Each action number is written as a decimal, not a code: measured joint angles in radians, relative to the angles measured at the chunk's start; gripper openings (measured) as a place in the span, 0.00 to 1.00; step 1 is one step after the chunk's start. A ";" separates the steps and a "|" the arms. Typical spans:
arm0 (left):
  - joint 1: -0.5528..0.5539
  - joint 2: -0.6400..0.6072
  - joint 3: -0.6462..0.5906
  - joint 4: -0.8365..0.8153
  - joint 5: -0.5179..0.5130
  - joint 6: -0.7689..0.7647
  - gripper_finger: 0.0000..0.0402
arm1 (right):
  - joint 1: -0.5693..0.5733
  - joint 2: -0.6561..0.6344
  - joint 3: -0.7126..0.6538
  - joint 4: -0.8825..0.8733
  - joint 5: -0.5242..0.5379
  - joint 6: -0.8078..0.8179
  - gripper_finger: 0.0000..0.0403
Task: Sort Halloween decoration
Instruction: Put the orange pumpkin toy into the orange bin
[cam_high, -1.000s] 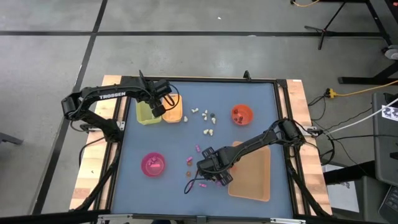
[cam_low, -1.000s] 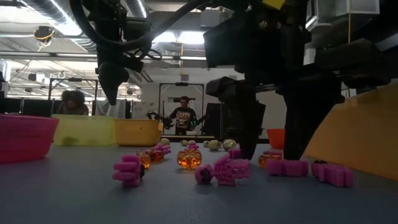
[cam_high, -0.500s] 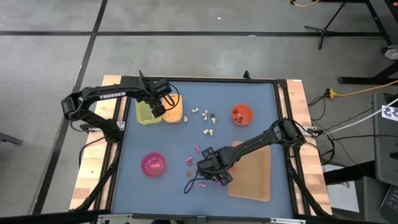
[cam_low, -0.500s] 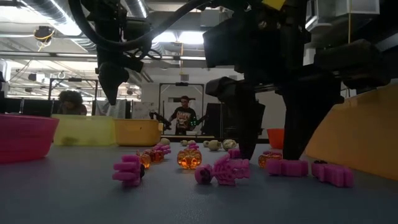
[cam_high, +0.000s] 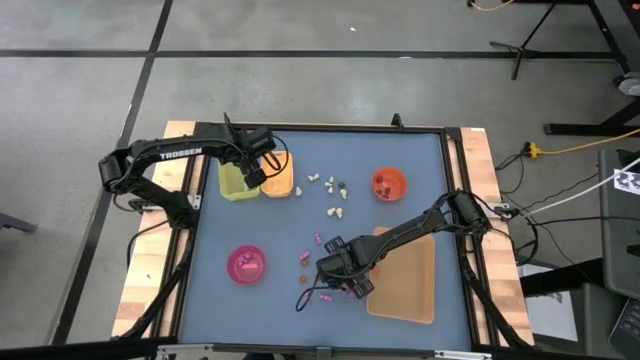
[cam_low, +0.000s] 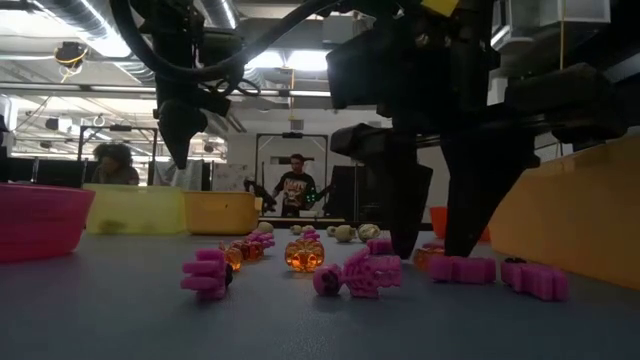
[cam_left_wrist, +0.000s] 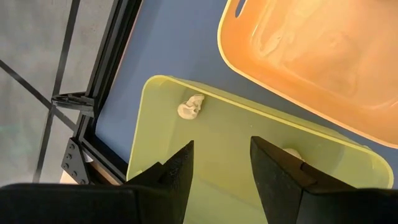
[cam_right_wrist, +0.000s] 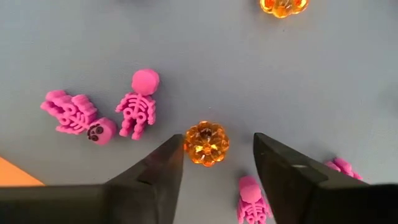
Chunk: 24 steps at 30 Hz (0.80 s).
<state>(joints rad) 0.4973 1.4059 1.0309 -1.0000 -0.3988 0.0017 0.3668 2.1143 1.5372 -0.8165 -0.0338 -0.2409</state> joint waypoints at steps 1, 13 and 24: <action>0.000 0.000 0.000 0.000 0.000 0.000 0.35 | 0.000 0.000 0.000 0.001 0.000 0.000 0.42; 0.000 0.000 0.000 0.000 0.000 0.000 0.35 | 0.000 0.000 0.000 0.006 0.000 0.000 0.25; 0.000 0.000 0.000 0.000 0.000 0.000 0.35 | -0.001 0.000 0.000 0.006 0.000 0.000 0.24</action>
<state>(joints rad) 0.4970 1.4059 1.0309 -1.0000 -0.3988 0.0017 0.3660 2.1139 1.5372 -0.8101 -0.0338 -0.2409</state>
